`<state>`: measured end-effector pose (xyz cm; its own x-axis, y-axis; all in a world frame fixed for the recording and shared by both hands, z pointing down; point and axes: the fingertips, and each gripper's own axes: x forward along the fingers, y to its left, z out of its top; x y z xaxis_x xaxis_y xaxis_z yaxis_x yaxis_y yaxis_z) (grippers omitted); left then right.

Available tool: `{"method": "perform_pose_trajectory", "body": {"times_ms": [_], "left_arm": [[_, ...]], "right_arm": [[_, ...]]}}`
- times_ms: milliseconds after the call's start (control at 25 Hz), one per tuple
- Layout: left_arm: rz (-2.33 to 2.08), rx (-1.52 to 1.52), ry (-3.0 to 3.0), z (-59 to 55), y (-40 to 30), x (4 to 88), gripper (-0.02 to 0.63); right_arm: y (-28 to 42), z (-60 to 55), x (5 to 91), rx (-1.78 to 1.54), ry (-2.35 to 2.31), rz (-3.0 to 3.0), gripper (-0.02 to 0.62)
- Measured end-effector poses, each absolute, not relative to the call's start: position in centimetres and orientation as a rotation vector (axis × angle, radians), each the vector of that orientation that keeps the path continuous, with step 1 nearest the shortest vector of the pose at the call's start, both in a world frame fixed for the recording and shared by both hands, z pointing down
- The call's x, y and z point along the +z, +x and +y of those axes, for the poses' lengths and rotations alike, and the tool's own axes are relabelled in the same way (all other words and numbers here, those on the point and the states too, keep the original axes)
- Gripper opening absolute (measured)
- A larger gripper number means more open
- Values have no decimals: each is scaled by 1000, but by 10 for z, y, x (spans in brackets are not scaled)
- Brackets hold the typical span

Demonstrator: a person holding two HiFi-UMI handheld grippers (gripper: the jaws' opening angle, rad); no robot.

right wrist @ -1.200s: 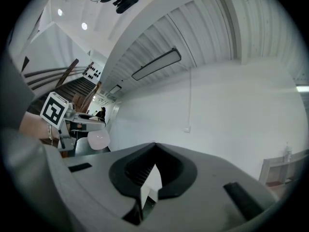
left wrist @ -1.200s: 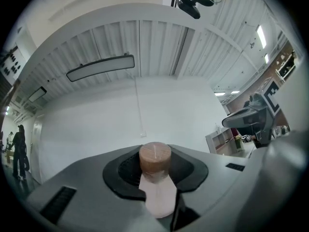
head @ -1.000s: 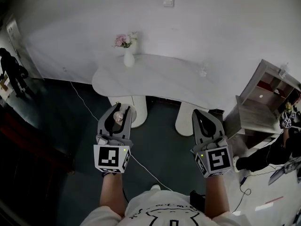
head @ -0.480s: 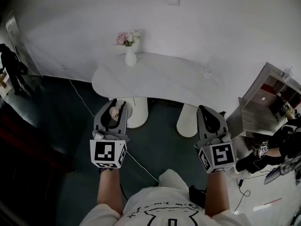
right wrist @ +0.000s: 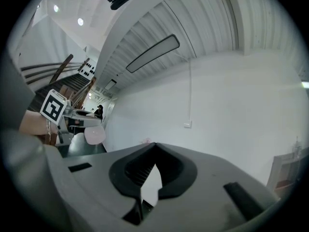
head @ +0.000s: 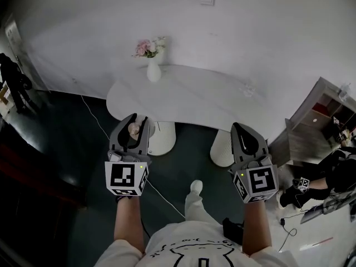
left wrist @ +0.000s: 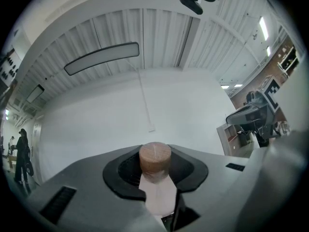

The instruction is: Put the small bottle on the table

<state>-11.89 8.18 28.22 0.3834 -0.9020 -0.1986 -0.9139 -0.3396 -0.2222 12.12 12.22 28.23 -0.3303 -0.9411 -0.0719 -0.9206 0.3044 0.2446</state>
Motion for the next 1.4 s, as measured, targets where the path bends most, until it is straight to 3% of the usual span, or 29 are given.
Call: {"method": "perform_pose_trajectory", "body": {"times_ms": [720,1400], "left_arm": [[1699,-13,-2308,-106,-98,281,117],[1897,-81,-2279,-268,-126,335,117]], "right_arm": [[140,-91,285,-303,1648,-2578,-8],[86,-277,332,-272,1341,-2657,-8]]}}
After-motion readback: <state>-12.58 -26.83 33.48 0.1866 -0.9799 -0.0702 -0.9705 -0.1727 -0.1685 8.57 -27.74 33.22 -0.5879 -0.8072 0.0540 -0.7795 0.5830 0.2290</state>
